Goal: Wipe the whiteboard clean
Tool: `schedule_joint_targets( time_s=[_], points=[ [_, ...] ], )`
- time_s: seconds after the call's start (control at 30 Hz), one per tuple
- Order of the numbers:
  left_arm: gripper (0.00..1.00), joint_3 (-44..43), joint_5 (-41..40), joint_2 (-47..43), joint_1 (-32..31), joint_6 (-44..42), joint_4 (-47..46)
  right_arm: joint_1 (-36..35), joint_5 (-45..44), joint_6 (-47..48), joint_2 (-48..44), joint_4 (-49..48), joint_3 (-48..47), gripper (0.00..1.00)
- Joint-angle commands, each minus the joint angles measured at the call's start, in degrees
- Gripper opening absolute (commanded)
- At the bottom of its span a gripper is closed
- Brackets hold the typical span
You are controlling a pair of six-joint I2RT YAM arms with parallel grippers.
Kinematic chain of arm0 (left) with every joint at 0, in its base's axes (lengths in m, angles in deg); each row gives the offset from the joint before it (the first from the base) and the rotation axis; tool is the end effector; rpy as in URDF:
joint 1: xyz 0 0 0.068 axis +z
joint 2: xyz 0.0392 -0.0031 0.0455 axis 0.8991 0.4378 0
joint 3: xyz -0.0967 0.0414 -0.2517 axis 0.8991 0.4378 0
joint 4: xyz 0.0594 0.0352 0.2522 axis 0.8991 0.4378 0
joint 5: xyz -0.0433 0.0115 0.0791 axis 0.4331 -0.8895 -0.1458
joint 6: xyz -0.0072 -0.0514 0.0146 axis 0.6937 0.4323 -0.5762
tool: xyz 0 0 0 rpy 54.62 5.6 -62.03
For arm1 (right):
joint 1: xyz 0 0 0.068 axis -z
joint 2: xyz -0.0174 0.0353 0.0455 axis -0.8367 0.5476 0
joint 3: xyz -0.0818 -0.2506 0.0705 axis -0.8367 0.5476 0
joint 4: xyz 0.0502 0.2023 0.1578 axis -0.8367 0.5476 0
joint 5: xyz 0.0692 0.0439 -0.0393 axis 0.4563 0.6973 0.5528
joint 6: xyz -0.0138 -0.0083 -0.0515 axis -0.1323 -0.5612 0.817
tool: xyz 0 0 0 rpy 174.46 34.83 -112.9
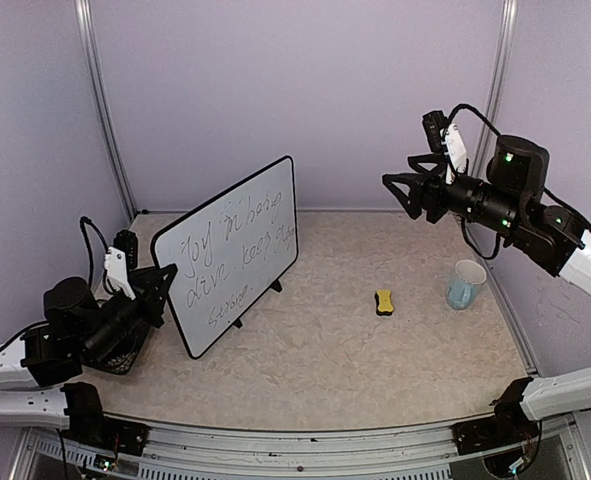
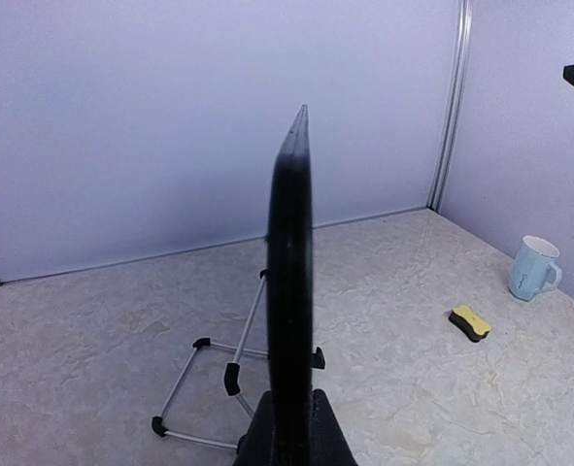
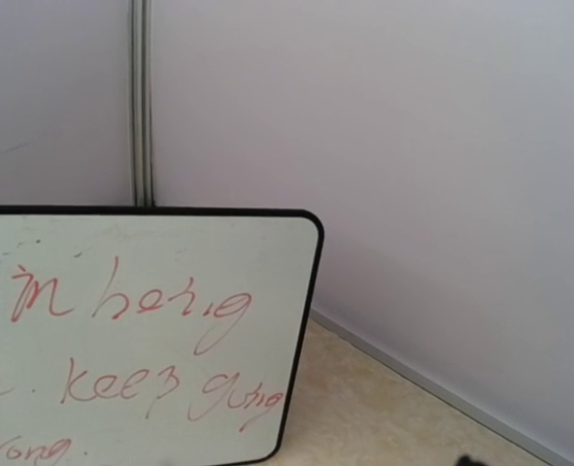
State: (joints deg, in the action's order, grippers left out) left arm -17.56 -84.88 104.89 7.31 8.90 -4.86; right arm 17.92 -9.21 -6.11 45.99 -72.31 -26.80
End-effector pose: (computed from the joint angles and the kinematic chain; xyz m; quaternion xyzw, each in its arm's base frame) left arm 0.0993 -0.1184 0.2709 0.1308 0.6996 -0.1893 0.6765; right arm 0.1868 0.1523 0.4234 -0.2689 0.6757 0.2270 0.6477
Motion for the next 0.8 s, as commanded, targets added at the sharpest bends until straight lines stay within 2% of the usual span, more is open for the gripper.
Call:
schedule_joint_targets(
  time_s=[0.0,0.3,0.43,0.6,0.77],
  points=[
    [0.0,-3.3,-5.0,1.0,0.2,-7.2,-2.8,0.4,0.4,-0.4,-0.7,-1.0,0.5,0.73],
    [0.0,0.9,-4.9,1.4,0.0,-5.4,-4.8,0.4,0.4,-0.3,-0.9,-1.0,0.8,0.73],
    [0.0,-2.2,-3.3,0.7,0.0,-7.0,-4.3,0.4,0.6,-0.3,-0.6,-1.1,0.6,0.74],
    [0.0,-8.0,-3.4,4.6,0.0,-9.5,-0.4,0.4,0.7,-0.4,-0.4,-1.1,0.6,0.73],
    [0.0,-6.9,-4.9,6.6,0.0,-9.1,0.4,0.4,0.5,-0.2,-0.9,-1.0,0.9,0.74]
  ],
)
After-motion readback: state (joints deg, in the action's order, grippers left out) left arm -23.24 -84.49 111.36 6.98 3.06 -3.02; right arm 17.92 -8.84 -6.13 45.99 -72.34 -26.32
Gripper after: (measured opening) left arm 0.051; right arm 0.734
